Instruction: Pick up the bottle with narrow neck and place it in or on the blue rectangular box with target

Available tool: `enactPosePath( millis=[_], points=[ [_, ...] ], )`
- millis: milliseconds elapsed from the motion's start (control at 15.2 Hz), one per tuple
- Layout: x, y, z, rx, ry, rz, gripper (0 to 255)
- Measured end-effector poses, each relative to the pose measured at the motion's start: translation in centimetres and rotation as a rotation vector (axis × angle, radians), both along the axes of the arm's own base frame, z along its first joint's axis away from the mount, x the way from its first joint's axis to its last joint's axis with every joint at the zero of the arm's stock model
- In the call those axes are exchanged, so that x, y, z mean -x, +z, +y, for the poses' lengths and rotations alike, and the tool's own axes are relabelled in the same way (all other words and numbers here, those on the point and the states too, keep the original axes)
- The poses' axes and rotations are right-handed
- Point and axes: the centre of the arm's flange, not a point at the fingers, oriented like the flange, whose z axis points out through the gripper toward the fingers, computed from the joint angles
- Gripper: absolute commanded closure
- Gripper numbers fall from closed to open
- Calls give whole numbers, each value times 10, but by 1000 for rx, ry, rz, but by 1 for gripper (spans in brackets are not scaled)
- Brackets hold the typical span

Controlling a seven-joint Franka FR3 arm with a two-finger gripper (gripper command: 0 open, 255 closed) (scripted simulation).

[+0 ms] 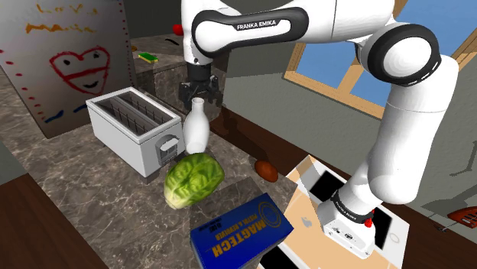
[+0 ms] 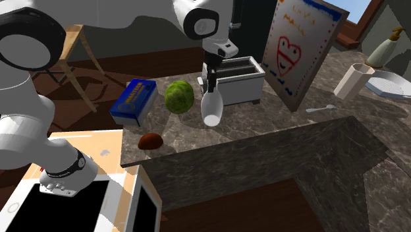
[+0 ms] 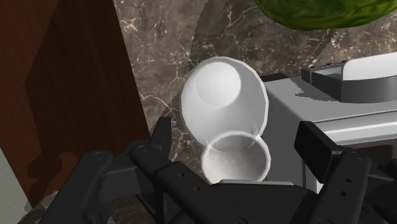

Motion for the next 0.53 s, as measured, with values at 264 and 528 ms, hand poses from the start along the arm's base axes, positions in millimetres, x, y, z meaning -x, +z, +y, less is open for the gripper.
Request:
enactPosePath(
  millis=[264, 528],
  points=[
    [1, -12, -1, 0, 0, 0, 0],
    [1, -13, -1, 0, 0, 0, 0]
  ],
)
